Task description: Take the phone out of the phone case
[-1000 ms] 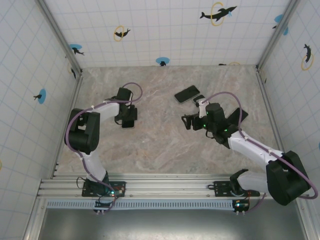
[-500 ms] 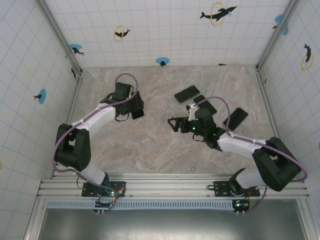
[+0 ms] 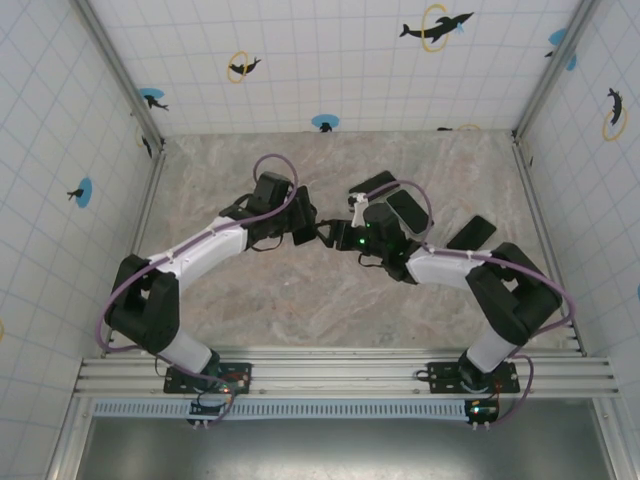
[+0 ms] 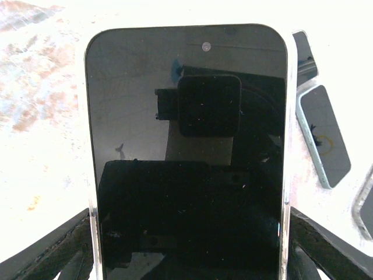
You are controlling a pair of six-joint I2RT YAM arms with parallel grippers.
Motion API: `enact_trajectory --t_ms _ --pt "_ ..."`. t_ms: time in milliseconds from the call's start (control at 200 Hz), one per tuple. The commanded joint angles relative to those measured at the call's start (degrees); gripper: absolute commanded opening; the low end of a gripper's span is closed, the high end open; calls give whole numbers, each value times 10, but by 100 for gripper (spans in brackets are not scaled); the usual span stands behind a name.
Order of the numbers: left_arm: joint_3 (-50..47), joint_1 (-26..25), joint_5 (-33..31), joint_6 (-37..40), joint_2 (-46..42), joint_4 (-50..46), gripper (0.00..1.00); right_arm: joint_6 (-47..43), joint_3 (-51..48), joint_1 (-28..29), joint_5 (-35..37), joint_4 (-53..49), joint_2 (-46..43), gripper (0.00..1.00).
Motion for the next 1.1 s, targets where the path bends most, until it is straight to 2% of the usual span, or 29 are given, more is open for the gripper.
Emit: enact_trajectory --t_ms 0,105,280,495,571,646,711,846,1031,1096 --pt "7 -7 -13 -21 -24 34 66 21 29 4 6 6 20 64" --pt "9 -14 -17 -23 -27 40 66 33 36 5 5 14 31 53" --pt "8 -26 -31 -29 -23 46 66 48 42 7 -10 35 44 28" --pt "11 -31 -41 -32 -24 54 65 56 41 7 -12 48 44 8" --pt "11 -31 -45 -31 -27 53 71 54 41 7 -12 48 40 2" --pt "9 -31 -52 -32 -32 51 88 53 42 5 -13 48 34 0" --pt "-2 -27 -49 -42 -41 64 97 53 42 0 -18 48 28 0" --pt "-9 -7 -14 -38 -50 76 98 67 37 -16 -40 47 8 0" --pt "-4 24 70 -23 -45 117 98 102 19 -40 -87 80 -23 0" --pt "0 36 129 -8 -37 141 98 133 11 -49 -125 113 -28 0"
